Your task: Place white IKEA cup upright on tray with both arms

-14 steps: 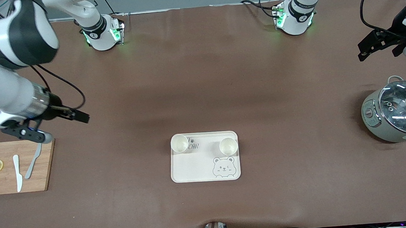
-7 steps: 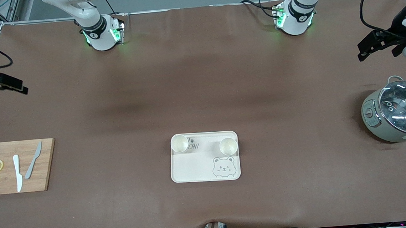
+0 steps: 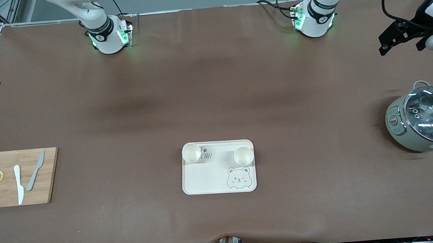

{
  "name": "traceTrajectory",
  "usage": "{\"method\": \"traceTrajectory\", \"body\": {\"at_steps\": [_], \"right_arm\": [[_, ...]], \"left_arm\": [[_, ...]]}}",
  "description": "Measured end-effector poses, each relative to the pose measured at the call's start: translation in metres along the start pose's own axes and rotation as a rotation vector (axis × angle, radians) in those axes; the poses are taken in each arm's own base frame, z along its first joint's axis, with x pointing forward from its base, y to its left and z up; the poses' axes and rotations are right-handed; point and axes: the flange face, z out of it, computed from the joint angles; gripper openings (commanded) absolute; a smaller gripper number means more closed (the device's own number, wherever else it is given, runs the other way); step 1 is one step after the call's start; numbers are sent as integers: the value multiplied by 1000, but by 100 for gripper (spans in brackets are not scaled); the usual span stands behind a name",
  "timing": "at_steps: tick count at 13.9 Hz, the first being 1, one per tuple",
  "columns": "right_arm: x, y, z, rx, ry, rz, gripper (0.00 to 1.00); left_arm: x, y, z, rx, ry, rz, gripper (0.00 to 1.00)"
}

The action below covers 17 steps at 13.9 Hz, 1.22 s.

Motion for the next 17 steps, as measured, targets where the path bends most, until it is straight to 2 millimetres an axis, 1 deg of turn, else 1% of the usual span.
{"method": "traceTrajectory", "body": {"at_steps": [1, 3, 5, 9, 13, 17], "right_arm": [[1, -5, 2, -1, -6, 1, 100], [2, -14, 4, -3, -14, 58, 100], [2, -21, 4, -5, -18, 94, 100], [2, -22, 4, -5, -18, 104, 100], [1, -22, 4, -5, -19, 104, 100], [1, -19, 4, -5, -20, 109, 100]], "left_arm": [[-3, -3, -4, 0, 1, -5, 100], [-7, -8, -7, 0, 3, -13, 100], [-5, -8, -5, 1, -1, -13, 100], [1, -6, 2, 1, -1, -12, 100], [2, -17, 2, -1, -3, -33, 100], [2, -14, 3, -2, -4, -27, 100]]}}
